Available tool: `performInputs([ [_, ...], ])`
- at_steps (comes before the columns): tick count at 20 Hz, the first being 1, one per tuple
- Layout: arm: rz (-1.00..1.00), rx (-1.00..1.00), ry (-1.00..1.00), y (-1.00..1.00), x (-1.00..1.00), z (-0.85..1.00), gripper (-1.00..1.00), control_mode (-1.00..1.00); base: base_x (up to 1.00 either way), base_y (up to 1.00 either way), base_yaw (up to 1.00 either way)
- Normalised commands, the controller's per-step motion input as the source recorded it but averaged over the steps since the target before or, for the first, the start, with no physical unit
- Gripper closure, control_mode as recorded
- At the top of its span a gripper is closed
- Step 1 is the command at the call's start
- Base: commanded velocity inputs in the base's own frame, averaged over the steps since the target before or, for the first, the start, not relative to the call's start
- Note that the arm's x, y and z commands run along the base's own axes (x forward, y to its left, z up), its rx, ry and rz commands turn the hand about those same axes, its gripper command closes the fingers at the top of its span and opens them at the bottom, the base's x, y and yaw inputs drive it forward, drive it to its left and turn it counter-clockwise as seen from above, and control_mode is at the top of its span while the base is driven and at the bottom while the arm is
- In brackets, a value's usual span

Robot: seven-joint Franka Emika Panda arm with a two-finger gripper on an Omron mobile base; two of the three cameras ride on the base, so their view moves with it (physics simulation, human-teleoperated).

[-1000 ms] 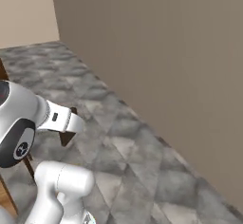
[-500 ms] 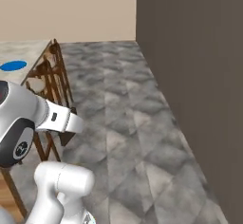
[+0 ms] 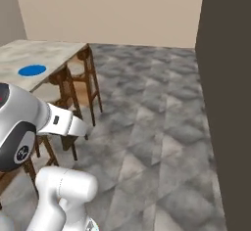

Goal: Start the toaster. Once the lever pops up, take the bread to the plate on the dining counter.

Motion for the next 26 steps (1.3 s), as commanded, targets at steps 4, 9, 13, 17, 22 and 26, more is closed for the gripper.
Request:
performInputs([
  [4, 0.00, 0.00, 0.00, 0.00, 0.00, 0.00, 1.00, 1.00, 0.95, -0.79, 0.43],
  [9, 0.00, 0.00, 0.00, 0.00, 0.00, 0.00, 1.00, 1.00, 0.94, -0.79, 0.44],
  [13, 0.00, 0.00, 0.00, 0.00, 0.00, 0.00, 1.00, 1.00, 0.91, -0.54, 0.50],
  [17, 0.00, 0.00, 0.00, 0.00, 0.00, 0.00, 1.00, 1.00, 0.91, -0.42, 0.56],
  [22, 0.00, 0.00, 0.00, 0.00, 0.00, 0.00, 1.00, 1.00, 0.91, -0.29, 0.63],
  [26, 0.00, 0.00, 0.00, 0.00, 0.00, 0.00, 1.00, 1.00, 0.83, -0.29, 0.65],
])
